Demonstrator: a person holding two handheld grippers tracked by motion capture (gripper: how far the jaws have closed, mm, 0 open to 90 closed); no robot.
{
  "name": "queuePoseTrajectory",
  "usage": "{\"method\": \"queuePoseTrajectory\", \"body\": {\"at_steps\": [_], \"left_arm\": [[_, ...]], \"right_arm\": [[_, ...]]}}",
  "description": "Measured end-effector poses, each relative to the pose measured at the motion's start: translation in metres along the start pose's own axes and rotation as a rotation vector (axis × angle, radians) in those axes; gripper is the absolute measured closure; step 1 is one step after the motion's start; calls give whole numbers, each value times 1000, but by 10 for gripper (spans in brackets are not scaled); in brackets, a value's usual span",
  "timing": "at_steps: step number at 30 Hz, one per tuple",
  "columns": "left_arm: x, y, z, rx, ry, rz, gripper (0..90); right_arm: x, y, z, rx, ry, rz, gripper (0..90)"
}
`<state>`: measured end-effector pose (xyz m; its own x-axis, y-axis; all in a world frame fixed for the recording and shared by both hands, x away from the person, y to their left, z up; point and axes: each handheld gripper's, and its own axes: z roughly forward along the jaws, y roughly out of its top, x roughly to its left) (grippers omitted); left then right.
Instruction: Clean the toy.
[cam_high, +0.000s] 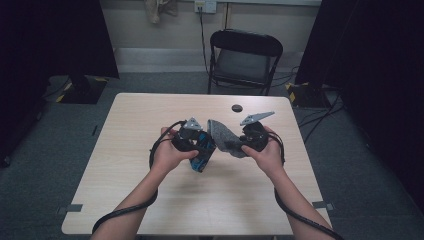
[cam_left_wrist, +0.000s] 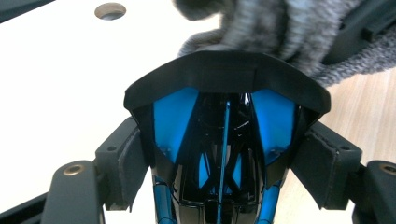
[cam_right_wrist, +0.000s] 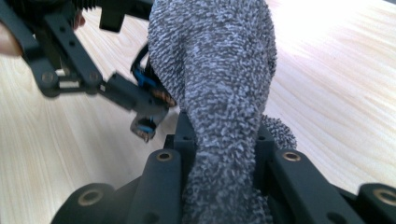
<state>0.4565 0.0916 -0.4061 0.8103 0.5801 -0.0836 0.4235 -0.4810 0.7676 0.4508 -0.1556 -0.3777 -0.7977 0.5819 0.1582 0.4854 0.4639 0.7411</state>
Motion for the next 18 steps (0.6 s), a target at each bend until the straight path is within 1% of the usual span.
{"method": "queuePoseTrajectory", "body": {"at_steps": [8, 11, 12, 14, 17, 18], "left_arm": [[6, 1, -6, -14, 24, -18, 254], [7, 2, -7, -15, 24, -16, 254], [8, 3, -7, -11, 31, -8, 253], [8, 3, -7, -9, 38, -9, 254], [10, 2, -8, -9, 39, -14, 253], [12, 1, -9, -17, 45, -17, 254]], "right_arm": [[-2, -10, 2, 21, 14, 3, 726], [1, -10, 4, 26, 22, -8, 727], [4, -11, 7, 36, 26, -25, 727], [6, -11, 9, 43, 33, -35, 726], [6, -12, 10, 45, 37, -36, 726], [7, -14, 11, 52, 41, -37, 726]]}}
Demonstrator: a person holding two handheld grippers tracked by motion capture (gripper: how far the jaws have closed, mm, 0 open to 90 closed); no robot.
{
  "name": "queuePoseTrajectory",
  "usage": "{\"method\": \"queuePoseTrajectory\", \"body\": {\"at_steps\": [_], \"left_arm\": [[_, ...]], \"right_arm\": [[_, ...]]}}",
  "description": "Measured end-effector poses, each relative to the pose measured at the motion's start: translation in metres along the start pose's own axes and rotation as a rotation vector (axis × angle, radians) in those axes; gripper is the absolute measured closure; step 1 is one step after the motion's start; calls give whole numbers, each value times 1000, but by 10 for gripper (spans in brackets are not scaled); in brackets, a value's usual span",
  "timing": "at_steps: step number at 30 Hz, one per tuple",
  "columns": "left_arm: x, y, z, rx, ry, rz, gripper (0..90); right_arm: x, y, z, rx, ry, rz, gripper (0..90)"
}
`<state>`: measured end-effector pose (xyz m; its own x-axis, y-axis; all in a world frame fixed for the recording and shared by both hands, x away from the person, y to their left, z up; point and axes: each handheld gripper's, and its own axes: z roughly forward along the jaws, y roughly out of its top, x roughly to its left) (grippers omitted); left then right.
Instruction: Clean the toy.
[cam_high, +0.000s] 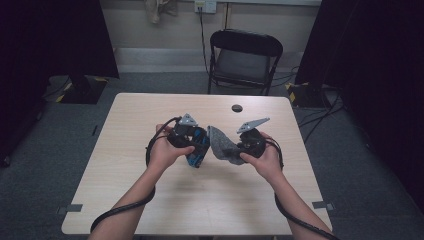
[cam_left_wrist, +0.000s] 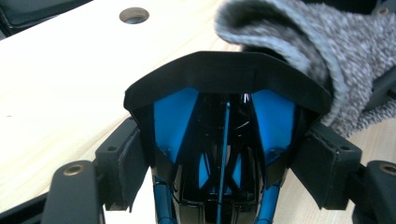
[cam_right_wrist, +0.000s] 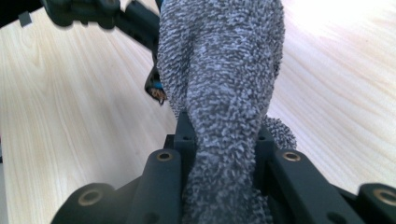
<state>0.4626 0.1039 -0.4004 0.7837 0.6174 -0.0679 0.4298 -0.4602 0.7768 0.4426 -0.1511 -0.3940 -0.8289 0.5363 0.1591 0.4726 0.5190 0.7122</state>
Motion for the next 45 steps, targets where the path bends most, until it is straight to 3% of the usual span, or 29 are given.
{"method": "queuePoseTrajectory", "body": {"at_steps": [3, 5, 7, 8, 12, 17, 23, 45], "left_arm": [[2, -1, -2, 0, 2, -6, 254], [2, 0, -5, 0, -1, -4, 254], [1, 0, -7, -6, -9, -2, 254], [-1, 1, -9, -9, -15, 2, 253], [-7, 7, -11, -23, -31, 16, 253], [-11, 10, -6, -35, -36, 17, 254], [-12, 12, -4, -39, -33, 11, 254], [-12, 16, -12, -67, -38, 2, 254]], "right_arm": [[0, -3, 1, 11, -3, 0, 726], [-3, -7, 1, 17, -35, -1, 724], [-9, -11, 0, -2, -51, 27, 725], [-16, -14, -1, -20, -77, 64, 725], [-20, -14, -1, -34, -93, 89, 724], [-12, -5, 5, -53, -65, 84, 723], [3, 0, 22, -7, -39, 30, 723], [16, -17, 55, 78, 4, 5, 723]]}}
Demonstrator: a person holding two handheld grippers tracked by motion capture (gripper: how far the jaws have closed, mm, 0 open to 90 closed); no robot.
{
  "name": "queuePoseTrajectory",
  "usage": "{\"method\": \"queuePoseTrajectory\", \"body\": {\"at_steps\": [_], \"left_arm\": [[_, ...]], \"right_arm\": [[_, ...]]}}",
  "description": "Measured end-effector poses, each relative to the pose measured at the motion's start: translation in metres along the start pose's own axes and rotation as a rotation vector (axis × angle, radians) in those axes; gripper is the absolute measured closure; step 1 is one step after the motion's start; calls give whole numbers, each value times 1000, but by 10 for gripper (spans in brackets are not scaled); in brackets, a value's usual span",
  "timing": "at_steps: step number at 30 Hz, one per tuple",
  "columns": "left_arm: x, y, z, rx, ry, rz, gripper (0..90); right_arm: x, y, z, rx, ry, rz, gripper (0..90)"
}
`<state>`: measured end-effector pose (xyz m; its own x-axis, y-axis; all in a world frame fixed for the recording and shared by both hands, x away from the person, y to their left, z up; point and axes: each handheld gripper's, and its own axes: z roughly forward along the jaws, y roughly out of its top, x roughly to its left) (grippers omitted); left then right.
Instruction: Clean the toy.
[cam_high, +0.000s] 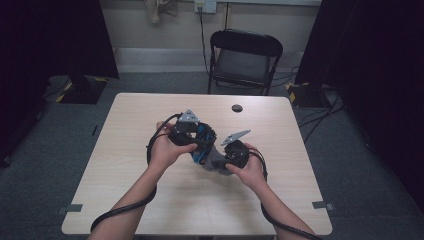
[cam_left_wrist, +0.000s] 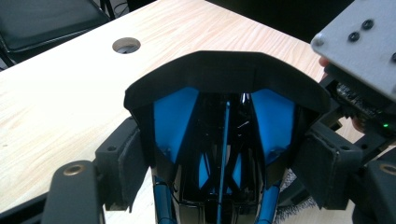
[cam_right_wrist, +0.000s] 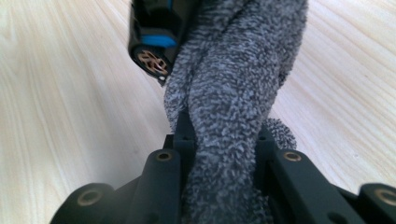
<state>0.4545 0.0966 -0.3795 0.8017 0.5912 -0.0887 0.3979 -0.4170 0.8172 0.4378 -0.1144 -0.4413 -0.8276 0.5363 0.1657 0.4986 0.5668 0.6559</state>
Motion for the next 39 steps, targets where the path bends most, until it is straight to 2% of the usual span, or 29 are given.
{"method": "queuePoseTrajectory", "body": {"at_steps": [4, 9, 11, 15, 19, 21, 24, 28, 39], "left_arm": [[1, -5, -1, 18, 2, 6, 254], [2, -9, -1, 25, -1, -3, 254], [2, -11, 0, 31, 0, 1, 254], [1, -12, 2, 32, -4, 1, 254], [-1, -13, 3, 40, -9, 3, 254], [-2, -15, 6, 46, -16, 4, 254], [-4, -16, 7, 48, -21, 6, 254], [-6, -16, 12, 46, -27, 10, 253], [-6, -13, 11, 47, -16, 12, 253]], "right_arm": [[-8, -3, -5, 2, -27, 16, 722], [-22, 2, -25, -29, -71, 42, 722], [-23, 3, -28, -35, -74, 46, 722], [-29, 14, -45, -67, -97, 49, 722], [-32, 18, -51, -80, -110, 50, 722], [-35, 20, -55, -90, -111, 66, 722], [-34, 22, -56, -93, -113, 65, 722], [-28, 27, -53, -111, -78, 53, 722], [-20, 28, -41, -92, -52, 45, 722]]}}
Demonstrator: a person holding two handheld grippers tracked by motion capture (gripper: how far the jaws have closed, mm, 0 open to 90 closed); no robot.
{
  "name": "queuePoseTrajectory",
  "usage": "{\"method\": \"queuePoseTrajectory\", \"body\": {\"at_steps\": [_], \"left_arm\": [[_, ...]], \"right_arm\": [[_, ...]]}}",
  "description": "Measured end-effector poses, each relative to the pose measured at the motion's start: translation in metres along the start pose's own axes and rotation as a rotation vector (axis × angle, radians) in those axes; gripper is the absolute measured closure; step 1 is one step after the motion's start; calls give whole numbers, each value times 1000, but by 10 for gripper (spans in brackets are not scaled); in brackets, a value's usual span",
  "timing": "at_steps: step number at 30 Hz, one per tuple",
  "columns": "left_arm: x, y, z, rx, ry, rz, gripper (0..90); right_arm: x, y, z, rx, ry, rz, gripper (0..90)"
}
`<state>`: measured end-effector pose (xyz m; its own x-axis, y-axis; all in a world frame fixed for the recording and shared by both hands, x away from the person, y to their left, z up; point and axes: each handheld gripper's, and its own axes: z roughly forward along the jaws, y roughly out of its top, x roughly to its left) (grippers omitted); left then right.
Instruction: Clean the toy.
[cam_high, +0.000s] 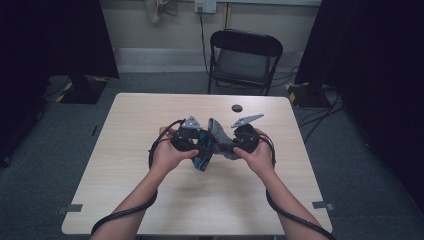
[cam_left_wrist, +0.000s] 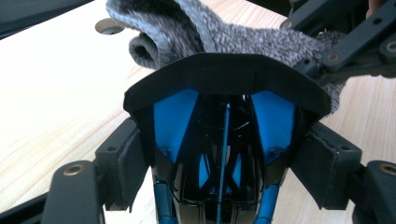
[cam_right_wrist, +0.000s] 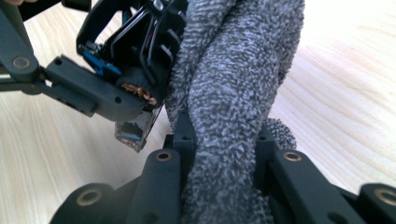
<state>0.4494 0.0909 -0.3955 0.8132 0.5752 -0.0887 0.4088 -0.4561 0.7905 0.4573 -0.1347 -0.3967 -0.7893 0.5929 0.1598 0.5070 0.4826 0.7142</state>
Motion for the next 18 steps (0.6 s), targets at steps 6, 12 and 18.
{"method": "queuePoseTrajectory", "body": {"at_steps": [6, 12, 18], "left_arm": [[1, -1, 0, -5, 0, -4, 253], [1, 1, -2, -7, 10, 3, 254], [2, 3, -4, -16, 13, 2, 253]], "right_arm": [[4, -2, 6, 11, 12, -4, 722], [6, -4, 11, 21, 18, -5, 722], [11, -7, 18, 43, 27, -16, 722]]}}
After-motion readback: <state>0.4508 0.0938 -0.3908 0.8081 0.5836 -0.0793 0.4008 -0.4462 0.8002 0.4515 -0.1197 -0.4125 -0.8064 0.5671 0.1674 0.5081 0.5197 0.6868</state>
